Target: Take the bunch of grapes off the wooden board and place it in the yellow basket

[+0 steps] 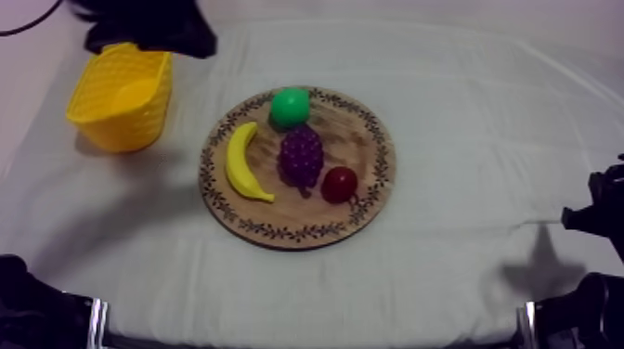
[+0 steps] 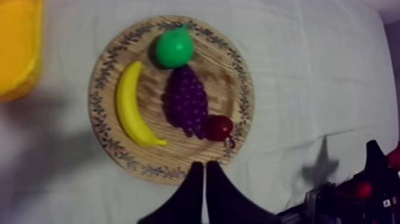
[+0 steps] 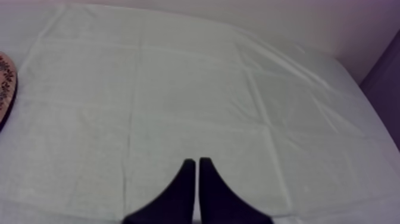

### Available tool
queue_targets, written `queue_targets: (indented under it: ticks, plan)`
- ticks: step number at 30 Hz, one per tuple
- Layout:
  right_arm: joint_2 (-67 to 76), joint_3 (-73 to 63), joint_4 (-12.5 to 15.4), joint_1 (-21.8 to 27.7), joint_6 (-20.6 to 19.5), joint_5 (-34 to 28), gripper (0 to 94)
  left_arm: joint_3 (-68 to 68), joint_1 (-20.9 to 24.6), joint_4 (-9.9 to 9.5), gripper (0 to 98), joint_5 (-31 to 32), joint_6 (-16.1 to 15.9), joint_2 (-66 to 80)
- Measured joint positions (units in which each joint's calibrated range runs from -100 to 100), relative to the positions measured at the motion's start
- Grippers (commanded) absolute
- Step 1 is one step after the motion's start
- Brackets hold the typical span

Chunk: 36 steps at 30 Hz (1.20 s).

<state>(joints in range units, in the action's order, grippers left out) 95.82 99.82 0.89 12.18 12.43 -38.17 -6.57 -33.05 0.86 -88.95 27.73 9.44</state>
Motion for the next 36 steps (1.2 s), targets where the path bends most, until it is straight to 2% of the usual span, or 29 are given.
queue_targets:
  ticks: [4, 8, 11, 17, 22, 28, 36]
  plan:
    - [0.0, 0.0, 0.0, 0.0, 0.0, 0.0, 0.3, 5.9, -1.9, 0.05, 0.6, -1.4, 0.8, -7.9]
    - [0.0, 0.0, 0.0, 0.0, 0.0, 0.0, 0.3, 10.7, -2.5, -0.11, 8.9, -3.0, 1.0, -14.9]
    - [0.0, 0.0, 0.0, 0.0, 0.0, 0.0, 0.3, 12.8, -2.5, -0.18, 22.8, -3.4, 1.4, -18.5]
    - [0.0, 0.0, 0.0, 0.0, 0.0, 0.0, 0.3, 14.8, -2.8, -0.24, 57.1, -3.3, 1.9, -23.0]
    - [0.0, 0.0, 0.0, 0.0, 0.0, 0.0, 0.3, 16.1, -3.0, -0.08, 77.2, -1.8, 1.3, -24.8]
    - [0.0, 0.0, 0.0, 0.0, 0.0, 0.0, 0.3, 15.6, -2.7, 0.3, 88.6, 0.1, 0.8, -27.1]
    - [0.0, 0.0, 0.0, 0.0, -0.2, 0.0, 0.3, 13.4, -2.4, 1.21, 94.4, 4.3, -1.0, -32.6]
